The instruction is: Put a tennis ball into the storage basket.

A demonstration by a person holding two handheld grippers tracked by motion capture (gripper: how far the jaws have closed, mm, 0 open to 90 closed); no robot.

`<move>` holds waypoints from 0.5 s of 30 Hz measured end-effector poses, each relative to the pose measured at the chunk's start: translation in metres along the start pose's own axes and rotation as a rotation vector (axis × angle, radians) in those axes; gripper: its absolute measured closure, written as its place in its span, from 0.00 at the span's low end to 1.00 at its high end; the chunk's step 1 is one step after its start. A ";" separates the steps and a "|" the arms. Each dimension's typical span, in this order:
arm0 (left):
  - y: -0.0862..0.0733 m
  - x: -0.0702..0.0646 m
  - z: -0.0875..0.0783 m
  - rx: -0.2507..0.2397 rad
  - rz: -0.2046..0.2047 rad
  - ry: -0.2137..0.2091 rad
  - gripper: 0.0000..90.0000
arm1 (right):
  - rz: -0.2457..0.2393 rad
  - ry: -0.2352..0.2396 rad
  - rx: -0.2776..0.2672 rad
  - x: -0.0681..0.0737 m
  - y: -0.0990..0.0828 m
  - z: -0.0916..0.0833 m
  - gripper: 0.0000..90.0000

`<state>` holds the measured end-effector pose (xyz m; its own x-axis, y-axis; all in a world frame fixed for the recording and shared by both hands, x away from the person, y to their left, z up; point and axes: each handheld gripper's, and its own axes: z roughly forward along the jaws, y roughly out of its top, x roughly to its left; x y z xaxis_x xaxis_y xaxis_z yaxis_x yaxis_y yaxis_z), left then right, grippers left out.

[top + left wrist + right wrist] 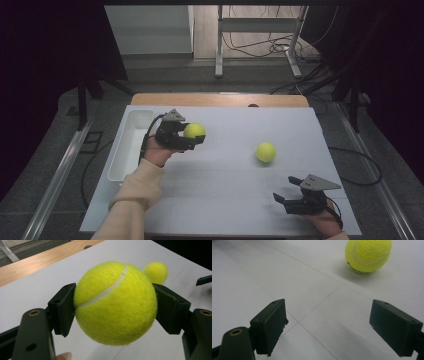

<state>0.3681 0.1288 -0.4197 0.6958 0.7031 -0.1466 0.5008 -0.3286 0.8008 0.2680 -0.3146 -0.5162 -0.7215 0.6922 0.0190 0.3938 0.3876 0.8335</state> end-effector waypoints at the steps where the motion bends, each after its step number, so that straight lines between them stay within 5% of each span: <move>1: 0.000 0.001 -0.001 0.000 -0.005 0.001 0.29 | 0.000 0.000 0.000 0.000 0.000 0.000 0.16; 15: 0.000 0.011 -0.005 -0.008 -0.019 0.026 0.29 | -0.001 -0.002 0.005 0.000 0.000 0.001 0.16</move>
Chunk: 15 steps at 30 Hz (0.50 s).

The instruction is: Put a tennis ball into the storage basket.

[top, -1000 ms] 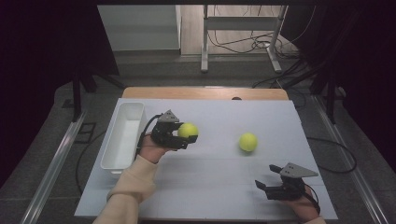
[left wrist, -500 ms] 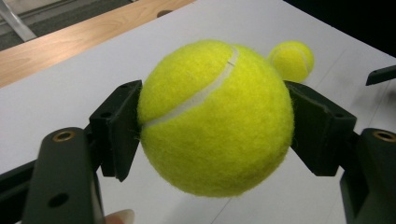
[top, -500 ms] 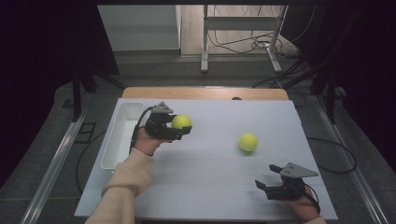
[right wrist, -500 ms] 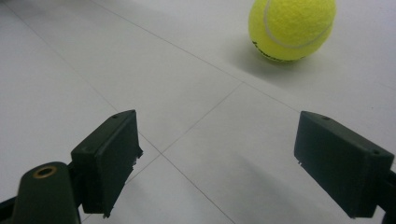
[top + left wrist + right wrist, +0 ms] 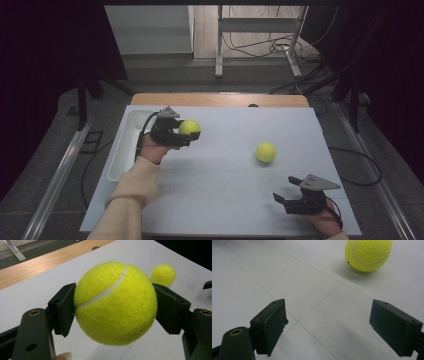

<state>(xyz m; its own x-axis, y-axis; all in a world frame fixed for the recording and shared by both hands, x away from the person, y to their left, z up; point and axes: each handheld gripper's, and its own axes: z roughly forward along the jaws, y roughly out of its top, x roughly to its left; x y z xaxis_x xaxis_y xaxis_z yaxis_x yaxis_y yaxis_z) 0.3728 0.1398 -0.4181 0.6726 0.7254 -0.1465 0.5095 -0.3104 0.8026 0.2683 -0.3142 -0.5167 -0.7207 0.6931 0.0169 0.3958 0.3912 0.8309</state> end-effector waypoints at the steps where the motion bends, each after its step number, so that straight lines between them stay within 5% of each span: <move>1: 0.000 0.001 0.000 -0.003 -0.006 0.002 0.29 | 0.000 0.000 0.000 0.000 0.000 0.000 0.16; 15: 0.003 0.005 -0.007 -0.020 -0.008 0.024 0.29 | -0.001 -0.002 0.001 0.000 0.000 0.000 0.16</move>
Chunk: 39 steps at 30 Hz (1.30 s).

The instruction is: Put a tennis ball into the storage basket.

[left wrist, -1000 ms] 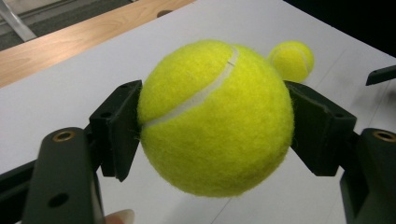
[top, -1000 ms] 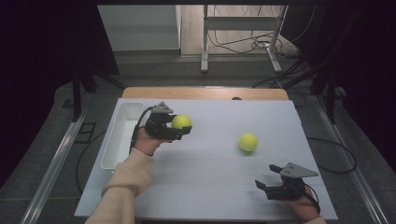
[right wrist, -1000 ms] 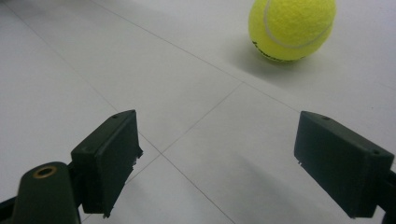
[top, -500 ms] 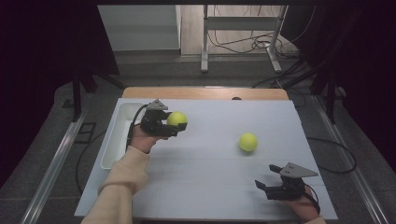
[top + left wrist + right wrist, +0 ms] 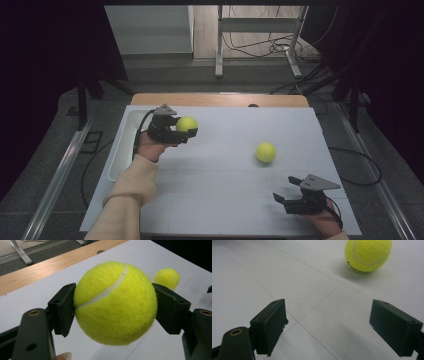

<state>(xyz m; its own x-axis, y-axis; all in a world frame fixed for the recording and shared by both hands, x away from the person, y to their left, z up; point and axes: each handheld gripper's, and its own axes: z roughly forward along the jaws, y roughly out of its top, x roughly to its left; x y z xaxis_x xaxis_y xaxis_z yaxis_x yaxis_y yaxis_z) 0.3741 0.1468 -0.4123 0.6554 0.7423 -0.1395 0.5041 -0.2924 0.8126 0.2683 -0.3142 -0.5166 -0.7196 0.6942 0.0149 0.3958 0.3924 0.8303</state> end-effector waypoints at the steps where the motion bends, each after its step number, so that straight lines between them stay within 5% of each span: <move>1: 0.000 0.001 -0.001 -0.002 0.003 0.003 0.29 | 0.000 0.000 0.000 0.000 0.000 0.000 0.16; 39: 0.004 0.025 -0.017 -0.005 -0.038 0.097 0.29 | 0.005 0.001 -0.008 0.000 0.000 0.000 0.16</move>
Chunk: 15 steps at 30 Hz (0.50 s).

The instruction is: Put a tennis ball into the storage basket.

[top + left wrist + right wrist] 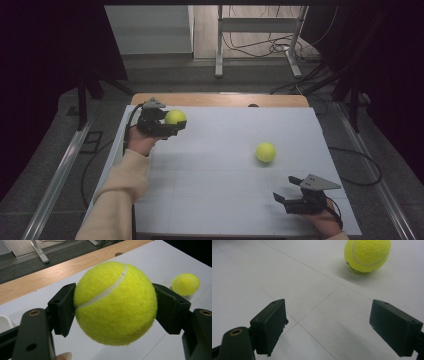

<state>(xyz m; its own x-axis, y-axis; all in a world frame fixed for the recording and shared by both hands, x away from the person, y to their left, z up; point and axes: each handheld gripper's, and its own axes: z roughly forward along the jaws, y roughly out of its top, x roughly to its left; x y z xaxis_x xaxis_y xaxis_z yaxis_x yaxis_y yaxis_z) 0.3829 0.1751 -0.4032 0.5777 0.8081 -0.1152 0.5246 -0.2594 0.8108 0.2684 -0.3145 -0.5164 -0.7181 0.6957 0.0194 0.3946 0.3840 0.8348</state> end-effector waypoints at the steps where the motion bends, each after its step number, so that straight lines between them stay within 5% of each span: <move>1: 0.000 0.001 -0.001 -0.001 0.000 0.003 0.29 | 0.000 0.000 0.000 0.000 0.000 0.000 0.16; 15: -0.001 0.015 -0.007 0.001 -0.022 0.049 0.29 | -0.002 -0.001 0.001 0.000 0.000 0.000 0.16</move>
<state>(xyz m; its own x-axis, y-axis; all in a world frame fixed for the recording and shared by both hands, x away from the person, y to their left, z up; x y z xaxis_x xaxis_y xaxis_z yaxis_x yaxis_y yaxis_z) 0.3870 0.1909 -0.4015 0.5347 0.8385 -0.1049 0.5373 -0.2415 0.8081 0.2683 -0.3145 -0.5164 -0.7185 0.6953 0.0172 0.3939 0.3863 0.8340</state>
